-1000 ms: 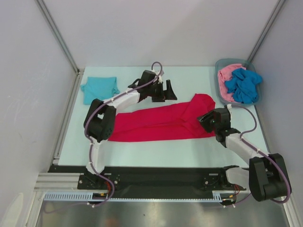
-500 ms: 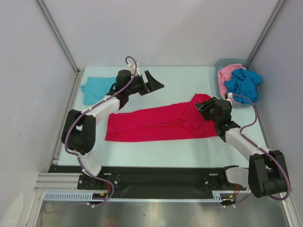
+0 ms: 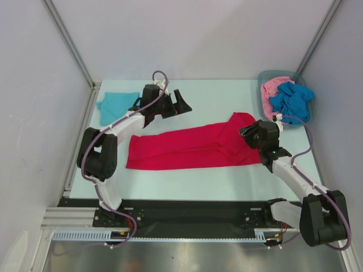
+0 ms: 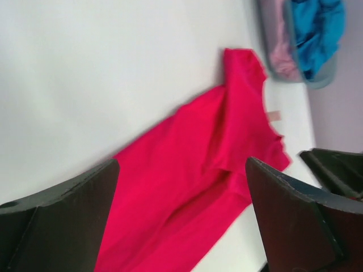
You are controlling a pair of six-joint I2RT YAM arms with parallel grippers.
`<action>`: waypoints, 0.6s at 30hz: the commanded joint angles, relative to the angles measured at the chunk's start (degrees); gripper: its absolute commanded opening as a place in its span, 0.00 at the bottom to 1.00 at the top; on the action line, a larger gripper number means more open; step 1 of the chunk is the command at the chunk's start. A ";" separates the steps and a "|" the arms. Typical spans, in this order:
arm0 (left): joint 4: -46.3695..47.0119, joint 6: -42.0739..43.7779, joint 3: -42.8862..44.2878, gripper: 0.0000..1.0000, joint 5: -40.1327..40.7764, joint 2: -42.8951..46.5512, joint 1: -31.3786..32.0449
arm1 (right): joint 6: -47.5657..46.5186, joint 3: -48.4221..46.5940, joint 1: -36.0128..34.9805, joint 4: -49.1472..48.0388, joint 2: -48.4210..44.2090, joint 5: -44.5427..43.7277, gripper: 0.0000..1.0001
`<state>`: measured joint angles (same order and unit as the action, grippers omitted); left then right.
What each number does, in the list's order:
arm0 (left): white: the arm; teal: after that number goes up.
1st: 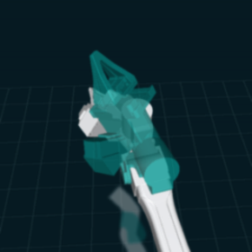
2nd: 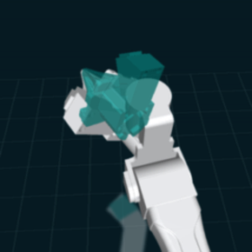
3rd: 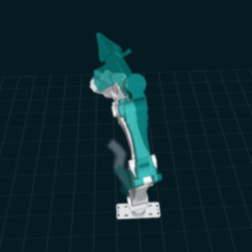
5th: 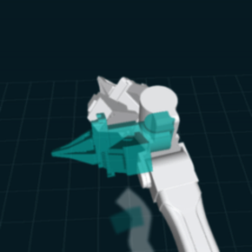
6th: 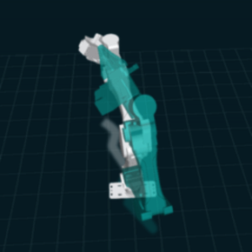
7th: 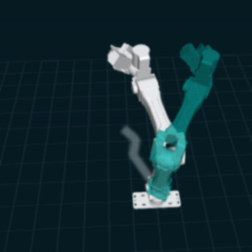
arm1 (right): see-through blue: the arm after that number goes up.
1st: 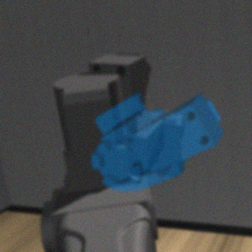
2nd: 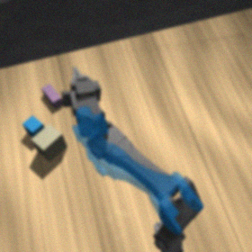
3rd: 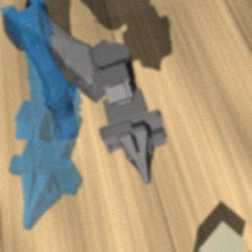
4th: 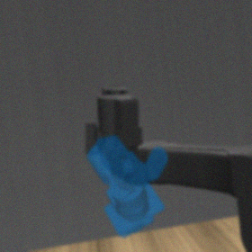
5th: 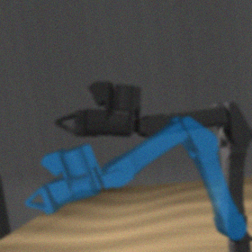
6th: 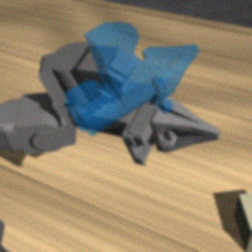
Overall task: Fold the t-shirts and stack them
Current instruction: Fold the tshirt
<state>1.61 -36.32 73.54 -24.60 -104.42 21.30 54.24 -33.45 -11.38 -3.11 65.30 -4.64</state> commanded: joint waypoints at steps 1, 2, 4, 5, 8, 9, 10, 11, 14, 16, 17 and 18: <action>-13.71 14.32 7.21 1.00 6.32 0.11 0.32 | -2.82 -1.62 1.18 8.81 -4.47 -8.18 0.47; -19.56 16.17 11.58 1.00 6.75 -1.04 0.50 | -3.17 -0.83 2.66 10.92 -6.13 -8.36 0.47; -22.51 19.61 13.47 1.00 9.82 -2.54 1.20 | -4.40 0.40 4.34 12.16 -7.63 -7.76 0.47; -24.09 19.96 13.91 1.00 11.92 -2.63 1.37 | -4.75 1.01 5.39 14.08 -8.16 -8.01 0.46; -27.35 19.09 14.09 1.00 19.31 -2.81 1.99 | -5.55 1.63 6.01 18.65 -9.66 -9.24 0.46; -28.05 18.04 13.74 1.00 21.07 -2.72 2.17 | -5.37 2.16 6.10 19.80 -10.27 -9.59 0.46; -28.58 17.51 13.04 1.00 23.61 -2.63 2.25 | -4.94 2.60 6.10 20.60 -10.71 -10.03 0.46; -28.59 17.16 11.12 1.00 24.33 -2.11 2.26 | -4.67 3.12 6.19 22.26 -11.15 -10.12 0.46; -28.41 16.02 7.43 1.00 26.62 -0.96 2.08 | -3.53 4.71 6.28 25.51 -12.91 -10.91 0.46; -28.15 15.14 6.45 1.00 26.88 -0.61 1.99 | -2.13 5.85 6.37 27.01 -14.40 -11.26 0.46; -28.24 14.52 5.83 1.00 27.15 -0.43 1.99 | -1.68 6.38 6.37 28.33 -14.67 -11.09 0.45; -28.15 13.65 5.74 1.00 26.89 -0.43 1.82 | -1.24 6.64 6.37 29.04 -15.19 -11.09 0.46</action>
<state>-25.61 -20.97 79.99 -0.97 -106.52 23.24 51.09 -27.66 -5.30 21.21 52.12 -13.32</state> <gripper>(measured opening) 0.996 0.457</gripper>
